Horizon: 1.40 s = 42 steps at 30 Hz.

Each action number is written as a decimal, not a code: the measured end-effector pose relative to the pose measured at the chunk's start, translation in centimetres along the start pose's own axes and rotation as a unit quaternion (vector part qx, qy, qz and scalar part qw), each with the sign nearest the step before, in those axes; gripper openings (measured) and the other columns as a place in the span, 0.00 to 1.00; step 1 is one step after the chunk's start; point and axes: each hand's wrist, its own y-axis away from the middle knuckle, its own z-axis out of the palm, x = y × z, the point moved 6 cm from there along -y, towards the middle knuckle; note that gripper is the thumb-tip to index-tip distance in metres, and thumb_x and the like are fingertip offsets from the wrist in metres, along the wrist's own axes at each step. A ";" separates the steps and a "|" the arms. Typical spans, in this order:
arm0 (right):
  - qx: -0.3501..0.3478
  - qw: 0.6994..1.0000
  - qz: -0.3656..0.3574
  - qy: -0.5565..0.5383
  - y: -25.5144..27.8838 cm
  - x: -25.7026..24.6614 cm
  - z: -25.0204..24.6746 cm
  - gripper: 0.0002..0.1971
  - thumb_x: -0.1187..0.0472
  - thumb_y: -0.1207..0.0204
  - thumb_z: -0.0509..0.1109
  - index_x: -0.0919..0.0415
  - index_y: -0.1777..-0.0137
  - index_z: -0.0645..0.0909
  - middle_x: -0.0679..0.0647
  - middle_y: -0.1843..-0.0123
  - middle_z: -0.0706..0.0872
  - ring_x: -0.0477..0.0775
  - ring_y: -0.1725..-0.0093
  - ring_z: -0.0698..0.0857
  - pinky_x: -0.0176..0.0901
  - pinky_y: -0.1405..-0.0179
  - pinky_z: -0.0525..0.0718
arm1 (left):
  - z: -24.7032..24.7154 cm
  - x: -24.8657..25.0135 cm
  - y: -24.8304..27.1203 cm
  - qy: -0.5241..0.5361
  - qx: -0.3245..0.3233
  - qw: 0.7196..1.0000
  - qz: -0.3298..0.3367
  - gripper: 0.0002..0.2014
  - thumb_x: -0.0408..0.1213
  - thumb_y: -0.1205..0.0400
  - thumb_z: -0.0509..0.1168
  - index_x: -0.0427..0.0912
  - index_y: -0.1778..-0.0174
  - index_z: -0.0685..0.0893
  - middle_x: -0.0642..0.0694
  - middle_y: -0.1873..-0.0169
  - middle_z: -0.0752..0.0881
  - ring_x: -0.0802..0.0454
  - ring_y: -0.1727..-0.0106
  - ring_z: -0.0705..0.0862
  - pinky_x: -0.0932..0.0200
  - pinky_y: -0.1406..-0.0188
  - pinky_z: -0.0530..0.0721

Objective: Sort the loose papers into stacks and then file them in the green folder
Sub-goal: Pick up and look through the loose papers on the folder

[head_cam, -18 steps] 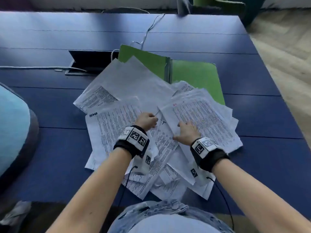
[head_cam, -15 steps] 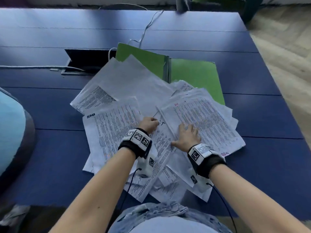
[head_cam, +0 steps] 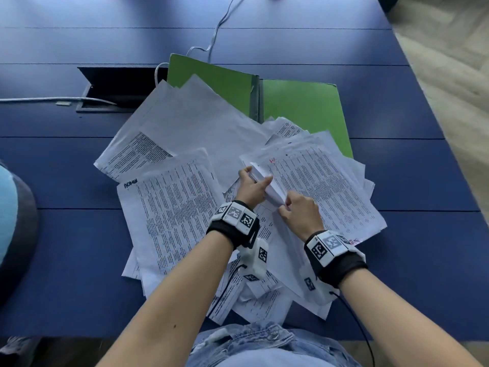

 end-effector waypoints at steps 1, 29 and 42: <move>-0.002 1.000 -0.005 -0.019 0.0 -0.4 0.3 0.06 0.61 0.22 0.64 0.64 0.57 0.75 0.63 0.56 0.83 0.59 0.56 0.81 0.47 0.56 0.80 | -0.1 0.0 -0.1 -0.002 0.007 1.000 0.007 0.29 0.37 0.21 0.66 0.46 0.28 0.57 0.38 0.46 0.78 0.41 0.52 0.83 0.49 0.53 0.85; -0.003 0.978 -0.045 -0.205 -0.4 -4.8 3.3 0.13 0.58 0.23 0.68 0.66 0.44 0.84 0.61 0.45 0.82 0.58 0.44 0.82 0.47 0.37 0.78 | -6.1 -2.9 2.1 0.193 0.007 0.981 0.005 0.08 0.31 0.18 0.61 0.42 0.63 0.79 0.53 0.81 0.82 0.60 0.80 0.81 0.68 0.81 0.82; 0.005 0.978 -0.021 -0.205 -0.4 -3.8 4.9 0.20 0.59 0.34 0.78 0.64 0.43 0.80 0.58 0.41 0.79 0.51 0.43 0.78 0.32 0.45 0.69 | -5.7 -3.4 1.2 0.149 -0.031 0.988 -0.013 0.03 0.31 0.21 0.65 0.43 0.54 0.82 0.54 0.75 0.87 0.65 0.77 0.84 0.72 0.79 0.81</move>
